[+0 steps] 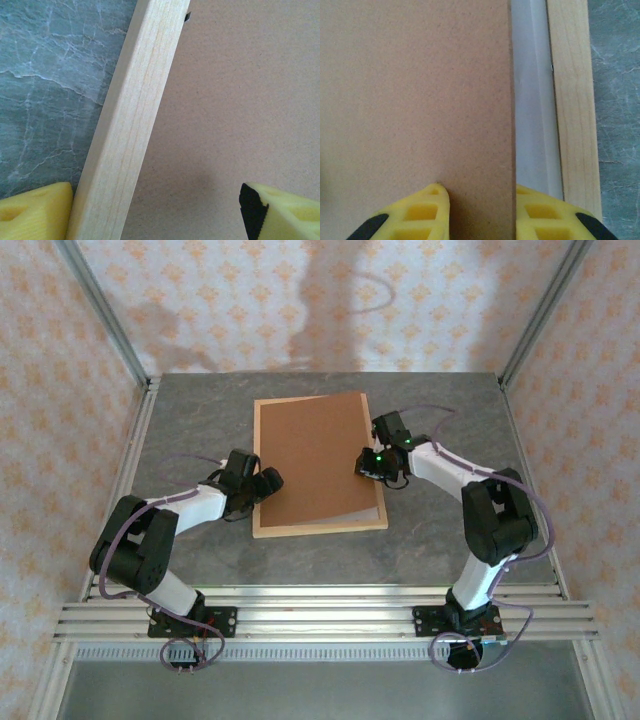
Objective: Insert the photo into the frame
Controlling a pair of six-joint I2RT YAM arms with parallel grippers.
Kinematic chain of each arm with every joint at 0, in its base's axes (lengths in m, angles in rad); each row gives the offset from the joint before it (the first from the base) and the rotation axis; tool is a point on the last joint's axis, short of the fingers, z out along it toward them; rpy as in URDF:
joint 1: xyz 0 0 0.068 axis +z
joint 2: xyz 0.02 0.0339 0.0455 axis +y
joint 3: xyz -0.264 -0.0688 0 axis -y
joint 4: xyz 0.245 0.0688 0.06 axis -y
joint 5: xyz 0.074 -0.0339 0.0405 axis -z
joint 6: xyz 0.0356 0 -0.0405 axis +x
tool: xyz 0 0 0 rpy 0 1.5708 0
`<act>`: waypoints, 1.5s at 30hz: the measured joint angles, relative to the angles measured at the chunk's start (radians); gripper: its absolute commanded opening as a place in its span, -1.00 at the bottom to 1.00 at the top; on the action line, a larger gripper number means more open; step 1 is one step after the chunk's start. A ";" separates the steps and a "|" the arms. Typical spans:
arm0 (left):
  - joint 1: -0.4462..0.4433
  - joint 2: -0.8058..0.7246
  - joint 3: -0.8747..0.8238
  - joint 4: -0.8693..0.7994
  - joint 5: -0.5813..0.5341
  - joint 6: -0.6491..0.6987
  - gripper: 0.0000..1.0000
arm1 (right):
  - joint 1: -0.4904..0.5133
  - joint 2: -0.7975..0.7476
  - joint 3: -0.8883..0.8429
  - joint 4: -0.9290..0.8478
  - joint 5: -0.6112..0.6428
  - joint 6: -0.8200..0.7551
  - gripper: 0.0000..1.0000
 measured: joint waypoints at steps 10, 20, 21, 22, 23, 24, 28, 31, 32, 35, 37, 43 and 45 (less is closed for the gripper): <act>-0.004 0.005 0.006 -0.002 0.002 0.000 0.67 | 0.010 0.013 0.004 -0.008 0.060 -0.018 -0.43; -0.010 0.007 0.013 -0.004 0.025 0.000 0.67 | 0.018 0.015 0.006 -0.019 0.125 -0.034 -0.39; -0.010 0.007 0.013 -0.004 0.027 0.000 0.67 | 0.018 0.016 0.008 -0.023 0.130 -0.037 -0.37; -0.010 0.008 0.013 -0.003 0.029 0.000 0.67 | 0.020 0.017 0.011 -0.026 0.138 -0.038 -0.35; -0.010 0.009 0.013 -0.003 0.030 0.000 0.67 | 0.023 0.018 0.014 -0.029 0.148 -0.040 -0.32; -0.011 0.011 0.013 -0.003 0.031 -0.001 0.67 | 0.027 0.021 0.018 -0.034 0.160 -0.041 -0.30; -0.012 0.011 0.014 -0.003 0.030 -0.001 0.67 | 0.039 0.037 0.023 -0.045 0.202 -0.044 -0.28; -0.016 0.011 0.014 -0.003 0.031 -0.001 0.67 | 0.040 0.047 0.023 -0.047 0.222 -0.044 -0.26; -0.016 0.011 0.014 -0.003 0.034 -0.001 0.67 | 0.040 0.048 0.023 -0.050 0.229 -0.043 -0.25; -0.020 0.012 0.014 -0.003 0.048 -0.004 0.67 | 0.042 0.052 0.023 -0.061 0.252 -0.044 -0.23; -0.023 0.013 0.015 -0.001 0.054 -0.005 0.67 | 0.042 0.055 0.023 -0.068 0.265 -0.043 -0.22; -0.023 0.017 0.015 0.004 0.069 -0.008 0.67 | 0.044 0.062 0.023 -0.078 0.286 -0.043 -0.21; -0.023 0.018 0.015 0.005 0.071 -0.008 0.67 | 0.044 0.062 0.023 -0.078 0.288 -0.043 -0.22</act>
